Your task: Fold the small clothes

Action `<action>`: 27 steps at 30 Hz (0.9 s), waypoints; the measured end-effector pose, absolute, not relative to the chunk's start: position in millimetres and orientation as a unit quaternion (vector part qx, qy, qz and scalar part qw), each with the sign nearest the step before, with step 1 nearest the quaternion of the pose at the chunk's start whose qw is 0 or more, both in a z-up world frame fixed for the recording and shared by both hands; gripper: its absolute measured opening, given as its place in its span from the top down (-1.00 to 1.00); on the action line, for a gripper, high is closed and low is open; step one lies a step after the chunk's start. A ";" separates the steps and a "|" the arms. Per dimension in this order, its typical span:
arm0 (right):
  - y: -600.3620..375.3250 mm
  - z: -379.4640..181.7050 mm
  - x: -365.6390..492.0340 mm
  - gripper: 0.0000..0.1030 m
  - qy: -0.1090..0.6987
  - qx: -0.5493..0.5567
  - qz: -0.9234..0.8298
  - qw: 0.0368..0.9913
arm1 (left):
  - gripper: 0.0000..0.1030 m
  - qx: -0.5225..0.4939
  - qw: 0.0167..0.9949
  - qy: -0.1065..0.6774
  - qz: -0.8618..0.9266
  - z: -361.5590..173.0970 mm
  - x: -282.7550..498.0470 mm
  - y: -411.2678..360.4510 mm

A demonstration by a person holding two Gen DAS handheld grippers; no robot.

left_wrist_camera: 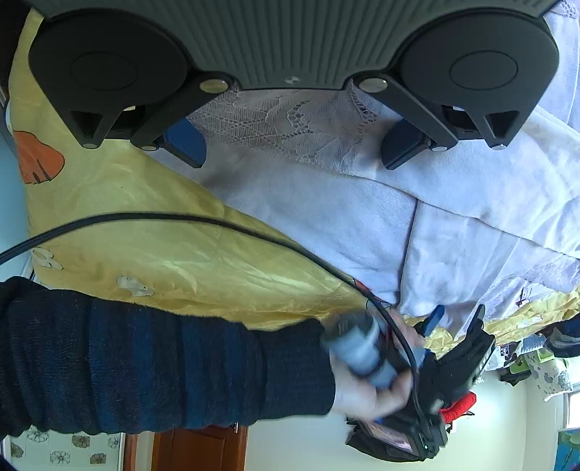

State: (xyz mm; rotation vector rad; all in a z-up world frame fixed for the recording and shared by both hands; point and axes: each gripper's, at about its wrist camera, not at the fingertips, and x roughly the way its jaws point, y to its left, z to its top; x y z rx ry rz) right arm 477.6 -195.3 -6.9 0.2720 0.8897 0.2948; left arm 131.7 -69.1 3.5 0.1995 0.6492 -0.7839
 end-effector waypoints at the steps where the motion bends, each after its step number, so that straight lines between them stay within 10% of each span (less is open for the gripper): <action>1: -195.2 -9.3 475.0 -0.12 0.411 0.117 0.144 0.892 | -1.00 0.098 0.869 0.310 -0.373 3.3 131.0 -70.3; 19: -146.4 -9.9 402.8 -0.54 0.410 -0.065 0.145 0.898 | -1.00 0.127 0.873 0.306 -0.358 1.0 123.0 -83.7; 27: -174.7 20.5 359.3 -0.42 0.383 0.042 0.172 0.907 | -1.00 0.024 0.919 0.263 -0.293 24.5 93.0 -31.3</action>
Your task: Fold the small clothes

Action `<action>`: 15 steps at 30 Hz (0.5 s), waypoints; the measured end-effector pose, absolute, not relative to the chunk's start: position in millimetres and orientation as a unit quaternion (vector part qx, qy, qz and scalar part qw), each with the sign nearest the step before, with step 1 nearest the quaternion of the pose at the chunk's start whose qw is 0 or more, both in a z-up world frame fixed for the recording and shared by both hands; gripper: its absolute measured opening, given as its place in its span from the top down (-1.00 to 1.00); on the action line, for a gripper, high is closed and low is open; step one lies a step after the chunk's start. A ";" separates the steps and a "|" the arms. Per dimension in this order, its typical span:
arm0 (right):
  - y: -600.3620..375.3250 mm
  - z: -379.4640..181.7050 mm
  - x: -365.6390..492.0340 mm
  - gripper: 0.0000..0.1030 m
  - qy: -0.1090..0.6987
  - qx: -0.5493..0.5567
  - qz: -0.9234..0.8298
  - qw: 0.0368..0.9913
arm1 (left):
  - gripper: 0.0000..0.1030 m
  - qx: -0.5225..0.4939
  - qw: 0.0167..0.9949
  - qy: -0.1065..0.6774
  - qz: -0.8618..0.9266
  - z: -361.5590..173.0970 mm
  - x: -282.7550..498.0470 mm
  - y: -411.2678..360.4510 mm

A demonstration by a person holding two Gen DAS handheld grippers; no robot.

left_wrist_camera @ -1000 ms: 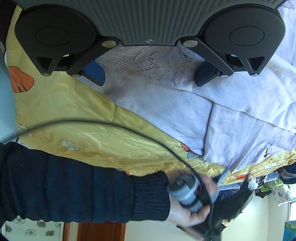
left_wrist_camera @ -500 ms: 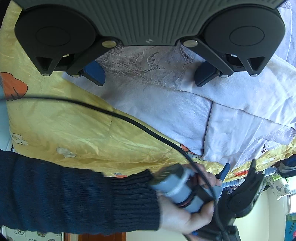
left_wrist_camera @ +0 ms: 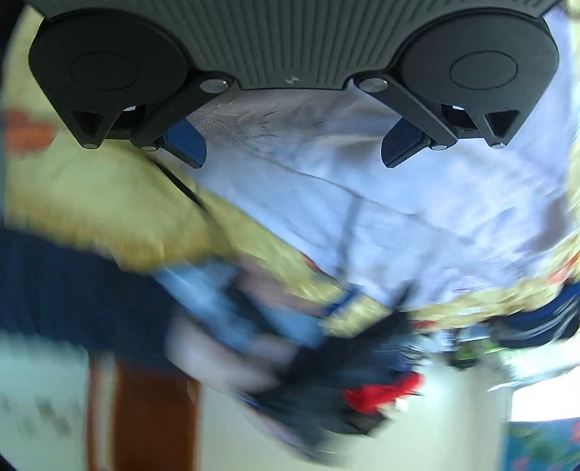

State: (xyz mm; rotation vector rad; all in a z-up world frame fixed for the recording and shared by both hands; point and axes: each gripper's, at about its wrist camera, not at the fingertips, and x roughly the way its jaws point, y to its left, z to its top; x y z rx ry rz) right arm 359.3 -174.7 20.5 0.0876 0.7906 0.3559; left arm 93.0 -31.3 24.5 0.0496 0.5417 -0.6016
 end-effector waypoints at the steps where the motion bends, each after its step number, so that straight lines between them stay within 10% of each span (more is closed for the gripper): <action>1: -184.0 25.9 342.5 -0.45 0.372 0.060 0.185 0.908 | -1.00 -0.007 0.925 0.257 -0.281 29.9 85.7 -12.4; 15: -279.0 -24.0 179.9 -0.47 0.402 0.230 0.211 0.861 | -1.00 -0.282 0.889 0.340 -0.116 6.7 106.0 144.3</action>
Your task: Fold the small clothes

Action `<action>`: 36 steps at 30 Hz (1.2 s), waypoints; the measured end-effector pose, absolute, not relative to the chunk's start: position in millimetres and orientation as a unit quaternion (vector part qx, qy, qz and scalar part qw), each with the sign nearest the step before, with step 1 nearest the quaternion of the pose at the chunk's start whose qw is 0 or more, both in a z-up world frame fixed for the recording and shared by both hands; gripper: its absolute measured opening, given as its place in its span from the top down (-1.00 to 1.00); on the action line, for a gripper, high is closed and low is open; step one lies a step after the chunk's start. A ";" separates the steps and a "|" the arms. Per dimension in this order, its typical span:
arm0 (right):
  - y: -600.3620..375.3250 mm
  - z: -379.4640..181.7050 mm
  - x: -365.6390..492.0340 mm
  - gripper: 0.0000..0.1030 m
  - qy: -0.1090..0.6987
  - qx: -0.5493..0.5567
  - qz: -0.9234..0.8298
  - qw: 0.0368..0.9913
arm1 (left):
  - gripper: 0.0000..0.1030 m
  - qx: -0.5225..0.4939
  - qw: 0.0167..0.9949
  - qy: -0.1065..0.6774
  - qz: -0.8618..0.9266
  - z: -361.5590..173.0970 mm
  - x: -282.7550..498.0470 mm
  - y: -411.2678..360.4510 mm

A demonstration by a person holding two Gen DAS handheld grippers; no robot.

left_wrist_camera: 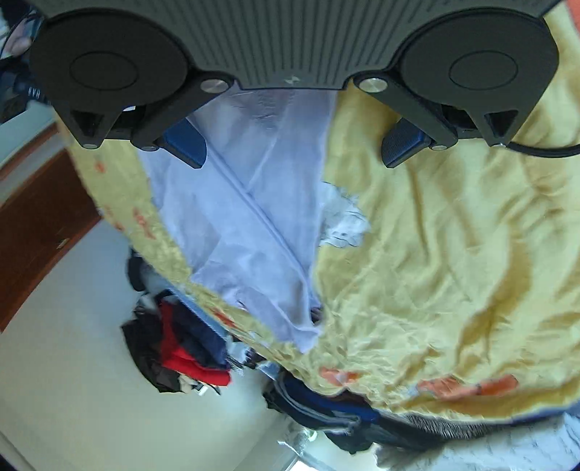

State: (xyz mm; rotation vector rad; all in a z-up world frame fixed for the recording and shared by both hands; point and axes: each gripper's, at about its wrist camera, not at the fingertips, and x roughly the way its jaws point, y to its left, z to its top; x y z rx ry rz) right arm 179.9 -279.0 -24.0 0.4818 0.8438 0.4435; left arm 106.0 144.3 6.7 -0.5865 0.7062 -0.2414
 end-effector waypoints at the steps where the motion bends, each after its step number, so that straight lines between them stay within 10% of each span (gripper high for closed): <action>1: -283.0 -25.7 179.4 -0.46 0.418 0.251 0.233 0.842 | -1.00 -0.295 0.883 0.340 -0.128 5.1 109.5 145.2; 12: -309.0 -69.4 191.1 -0.23 0.502 0.466 0.340 0.644 | -1.00 -0.488 0.729 0.392 -0.278 -23.3 126.2 178.5; 24: -308.9 -64.2 193.3 -0.12 0.506 0.445 0.336 0.658 | -0.94 -0.340 0.749 0.484 -0.300 -10.6 144.3 149.6; 28: -309.1 -64.5 191.2 -0.11 0.505 0.440 0.332 0.664 | -0.01 -0.281 0.764 0.503 -0.291 -8.7 135.3 137.0; 32: -306.7 -65.2 188.0 -0.04 0.506 0.440 0.331 0.664 | 0.13 -0.268 0.773 0.498 -0.288 -7.3 129.5 134.6; 36: -299.7 -69.4 188.1 0.85 0.531 0.412 0.304 0.675 | 0.95 -0.251 0.788 0.504 -0.251 -13.2 128.3 135.8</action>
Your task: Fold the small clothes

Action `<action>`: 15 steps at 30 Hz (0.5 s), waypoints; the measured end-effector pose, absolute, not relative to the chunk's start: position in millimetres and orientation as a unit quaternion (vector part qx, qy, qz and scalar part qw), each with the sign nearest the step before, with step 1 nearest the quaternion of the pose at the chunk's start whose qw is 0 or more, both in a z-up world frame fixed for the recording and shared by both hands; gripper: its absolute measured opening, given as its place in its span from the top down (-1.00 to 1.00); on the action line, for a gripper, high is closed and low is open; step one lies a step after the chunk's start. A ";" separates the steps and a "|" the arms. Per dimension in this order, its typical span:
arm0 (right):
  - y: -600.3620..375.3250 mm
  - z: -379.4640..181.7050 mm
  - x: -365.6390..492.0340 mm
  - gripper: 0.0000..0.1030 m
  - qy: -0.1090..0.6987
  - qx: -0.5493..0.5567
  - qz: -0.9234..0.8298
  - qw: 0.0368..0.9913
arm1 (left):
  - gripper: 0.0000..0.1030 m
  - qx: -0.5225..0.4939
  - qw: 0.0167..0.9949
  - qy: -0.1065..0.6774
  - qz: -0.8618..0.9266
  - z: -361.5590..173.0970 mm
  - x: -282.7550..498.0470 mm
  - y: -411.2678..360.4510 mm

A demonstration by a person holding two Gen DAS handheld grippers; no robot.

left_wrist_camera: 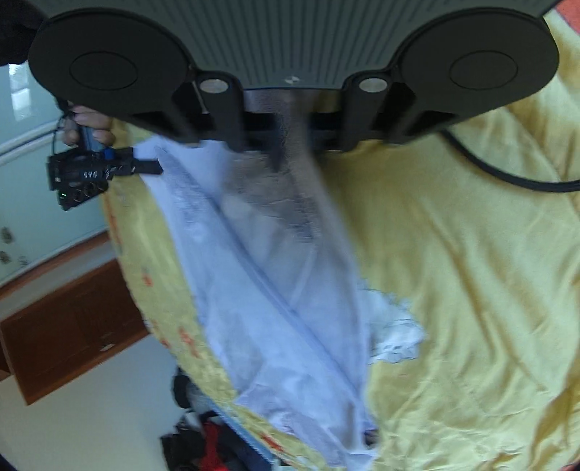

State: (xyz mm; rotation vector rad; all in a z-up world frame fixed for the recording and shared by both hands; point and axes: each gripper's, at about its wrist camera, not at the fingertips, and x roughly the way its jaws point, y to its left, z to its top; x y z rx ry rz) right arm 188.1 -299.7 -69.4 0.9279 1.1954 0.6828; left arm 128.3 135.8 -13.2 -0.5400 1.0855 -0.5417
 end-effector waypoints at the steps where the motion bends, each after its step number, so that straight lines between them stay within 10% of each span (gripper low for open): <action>1: -298.8 -72.8 187.4 0.90 0.537 0.407 0.293 0.678 | 0.95 -0.257 0.788 0.501 -0.250 -14.6 125.6 138.6; 15: -315.5 -26.2 245.8 0.85 0.432 0.518 0.359 0.645 | 0.95 -0.347 0.803 0.381 -0.301 69.0 195.1 158.6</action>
